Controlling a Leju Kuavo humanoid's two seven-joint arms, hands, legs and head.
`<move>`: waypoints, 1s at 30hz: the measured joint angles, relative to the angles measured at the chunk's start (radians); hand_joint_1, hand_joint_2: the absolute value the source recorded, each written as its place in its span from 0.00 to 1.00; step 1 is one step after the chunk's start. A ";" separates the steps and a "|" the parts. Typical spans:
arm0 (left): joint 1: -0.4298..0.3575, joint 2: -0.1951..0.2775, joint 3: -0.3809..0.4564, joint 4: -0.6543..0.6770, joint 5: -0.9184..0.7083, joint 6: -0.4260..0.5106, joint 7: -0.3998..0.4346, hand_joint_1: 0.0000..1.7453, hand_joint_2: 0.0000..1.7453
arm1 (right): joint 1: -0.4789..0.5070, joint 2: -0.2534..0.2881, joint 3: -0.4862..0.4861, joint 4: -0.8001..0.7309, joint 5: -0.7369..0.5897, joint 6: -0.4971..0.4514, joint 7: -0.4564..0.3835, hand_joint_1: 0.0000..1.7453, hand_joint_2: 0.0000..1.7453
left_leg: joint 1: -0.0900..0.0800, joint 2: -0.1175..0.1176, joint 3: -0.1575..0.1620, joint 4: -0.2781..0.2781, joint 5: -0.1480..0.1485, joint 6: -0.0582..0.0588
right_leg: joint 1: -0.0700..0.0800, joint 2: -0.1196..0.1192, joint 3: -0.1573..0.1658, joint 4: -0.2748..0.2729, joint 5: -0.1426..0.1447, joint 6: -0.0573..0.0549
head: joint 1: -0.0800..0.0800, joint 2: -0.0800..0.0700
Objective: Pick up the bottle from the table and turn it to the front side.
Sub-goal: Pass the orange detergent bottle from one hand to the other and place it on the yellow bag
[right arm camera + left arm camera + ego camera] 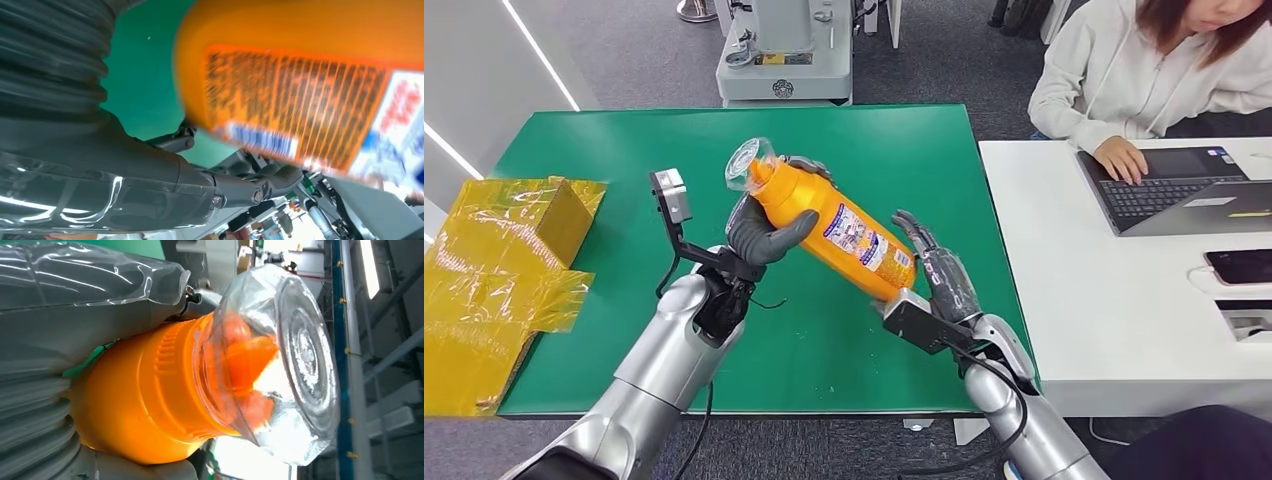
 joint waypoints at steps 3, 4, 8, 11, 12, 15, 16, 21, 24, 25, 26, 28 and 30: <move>-0.009 0.017 0.001 0.011 -0.035 0.017 -0.013 1.00 1.00 | 0.028 -0.008 -0.014 -0.023 -0.007 -0.002 -0.006 0.00 1.00 | 0.000 0.000 0.000 0.000 0.000 0.000 | 0.000 0.000 0.000 0.000 0.000 0.000 | 0.000 0.000; -0.014 0.023 0.001 0.016 -0.048 0.026 -0.019 1.00 1.00 | 0.036 -0.012 -0.018 -0.030 -0.010 -0.004 -0.008 0.00 1.00 | 0.000 0.000 0.000 0.000 0.000 0.000 | 0.000 0.000 0.000 0.000 0.000 0.000 | 0.000 0.000; -0.036 0.052 0.008 0.036 -0.112 0.060 -0.049 1.00 1.00 | 0.071 -0.032 -0.033 -0.064 -0.025 -0.008 -0.022 0.00 1.00 | 0.000 0.000 0.000 0.000 0.000 0.000 | 0.000 0.000 0.000 0.000 0.000 0.000 | 0.000 0.000; -0.052 0.075 0.018 0.046 -0.185 0.097 -0.077 1.00 1.00 | 0.091 -0.044 -0.041 -0.087 -0.029 -0.009 -0.027 0.00 1.00 | 0.000 0.000 0.000 0.000 0.000 0.000 | 0.000 0.000 0.000 0.000 0.000 0.000 | 0.000 0.000; -0.060 0.084 0.020 0.049 -0.219 0.116 -0.087 1.00 1.00 | 0.095 -0.049 -0.042 -0.095 -0.029 -0.009 -0.028 0.00 1.00 | 0.000 0.000 0.000 0.000 0.000 0.000 | 0.000 0.000 0.000 0.000 0.000 0.000 | 0.000 0.000; -0.094 0.116 0.021 0.055 -0.367 0.223 -0.118 1.00 1.00 | 0.104 -0.065 -0.043 -0.121 -0.036 -0.008 -0.032 0.00 1.00 | 0.000 0.000 0.000 0.000 0.000 0.000 | 0.000 0.001 0.000 0.000 0.000 0.000 | 0.000 0.000; -0.110 0.128 0.021 0.055 -0.435 0.276 -0.126 1.00 1.00 | 0.106 -0.071 -0.043 -0.130 -0.039 -0.008 -0.033 0.00 1.00 | 0.000 0.001 0.000 0.000 0.000 0.000 | 0.000 0.001 0.000 0.000 0.000 0.000 | 0.000 0.000; -0.199 0.181 0.015 0.056 -0.734 0.485 -0.123 1.00 1.00 | 0.109 -0.095 -0.043 -0.162 -0.046 -0.007 -0.035 0.00 1.00 | 0.000 0.001 0.000 0.000 0.000 0.000 | 0.000 0.001 0.000 0.001 0.000 0.000 | 0.000 0.000; -0.237 0.206 0.008 0.065 -0.848 0.544 -0.111 1.00 1.00 | 0.108 -0.102 -0.043 -0.169 -0.048 -0.006 -0.035 0.00 1.00 | 0.000 0.001 0.000 0.000 0.000 0.000 | 0.000 0.001 0.000 0.001 0.000 0.000 | 0.000 0.000; -0.248 0.214 0.005 0.071 -0.883 0.563 -0.107 1.00 1.00 | 0.108 -0.105 -0.043 -0.171 -0.049 -0.006 -0.035 0.00 1.00 | 0.000 0.001 0.000 0.000 0.000 0.000 | 0.000 0.001 0.000 0.001 0.000 0.000 | 0.000 0.000; -0.259 0.223 0.002 0.077 -0.919 0.583 -0.104 1.00 1.00 | 0.108 -0.107 -0.043 -0.172 -0.049 -0.006 -0.034 0.00 1.00 | 0.000 0.001 0.000 0.000 0.000 0.000 | 0.000 0.001 0.000 0.001 0.000 0.000 | 0.000 0.000; -0.280 0.243 -0.009 0.093 -1.001 0.631 -0.095 1.00 1.00 | 0.109 -0.111 -0.043 -0.175 -0.050 -0.008 -0.034 0.00 1.00 | 0.000 0.001 0.000 0.000 0.000 -0.001 | 0.000 0.001 0.000 0.001 0.000 0.000 | 0.000 0.000; -0.300 0.266 -0.024 0.116 -1.105 0.686 -0.075 1.00 1.00 | 0.115 -0.114 -0.043 -0.181 -0.050 -0.011 -0.034 0.00 1.00 | 0.000 0.001 0.000 0.000 0.000 -0.001 | 0.000 0.001 0.000 0.001 0.000 0.000 | 0.000 0.000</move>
